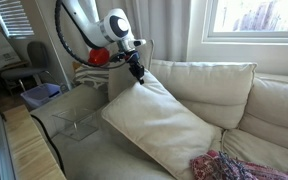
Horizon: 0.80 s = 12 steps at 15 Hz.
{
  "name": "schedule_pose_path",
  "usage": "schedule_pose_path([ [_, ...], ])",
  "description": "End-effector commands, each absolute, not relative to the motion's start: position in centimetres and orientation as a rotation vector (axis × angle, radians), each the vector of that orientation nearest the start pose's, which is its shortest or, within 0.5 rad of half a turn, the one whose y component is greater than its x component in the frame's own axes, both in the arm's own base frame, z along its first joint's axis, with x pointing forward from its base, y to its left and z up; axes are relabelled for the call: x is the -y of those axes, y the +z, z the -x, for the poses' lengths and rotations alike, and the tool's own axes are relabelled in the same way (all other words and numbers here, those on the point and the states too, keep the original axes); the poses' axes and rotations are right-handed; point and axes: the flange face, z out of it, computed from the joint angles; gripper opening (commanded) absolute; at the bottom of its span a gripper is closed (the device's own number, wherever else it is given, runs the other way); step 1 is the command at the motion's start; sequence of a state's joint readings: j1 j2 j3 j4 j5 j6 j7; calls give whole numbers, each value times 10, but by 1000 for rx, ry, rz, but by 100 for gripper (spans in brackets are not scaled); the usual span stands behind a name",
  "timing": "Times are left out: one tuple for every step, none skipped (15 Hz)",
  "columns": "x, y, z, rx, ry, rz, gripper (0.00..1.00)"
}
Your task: Move the blanket to the right, pick up the lying pillow on the couch and put it in an upright position
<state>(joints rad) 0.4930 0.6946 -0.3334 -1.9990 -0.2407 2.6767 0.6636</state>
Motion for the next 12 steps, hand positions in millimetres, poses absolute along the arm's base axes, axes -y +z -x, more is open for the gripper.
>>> schedule_pose_path([
  [-102, 132, -593, -399, -254, 3382, 3],
  [-100, 142, -596, -456, -280, 3351, 3],
  [-93, 156, -598, -549, -342, 3319, 3],
  [-89, 167, -600, -617, -380, 3280, 3],
  [-82, 179, -603, -685, -410, 3254, 3],
  [-75, 188, -607, -752, -433, 3224, 3],
  [-67, 197, -611, -824, -459, 3198, 3],
  [-60, 205, -615, -890, -471, 3163, 3],
  [-54, 213, -620, -957, -481, 3127, 3],
  [-49, 221, -623, -1016, -491, 3084, 3],
  [-44, 229, -626, -1069, -505, 3040, 3],
  [-40, 235, -629, -1117, -530, 2996, 3],
])
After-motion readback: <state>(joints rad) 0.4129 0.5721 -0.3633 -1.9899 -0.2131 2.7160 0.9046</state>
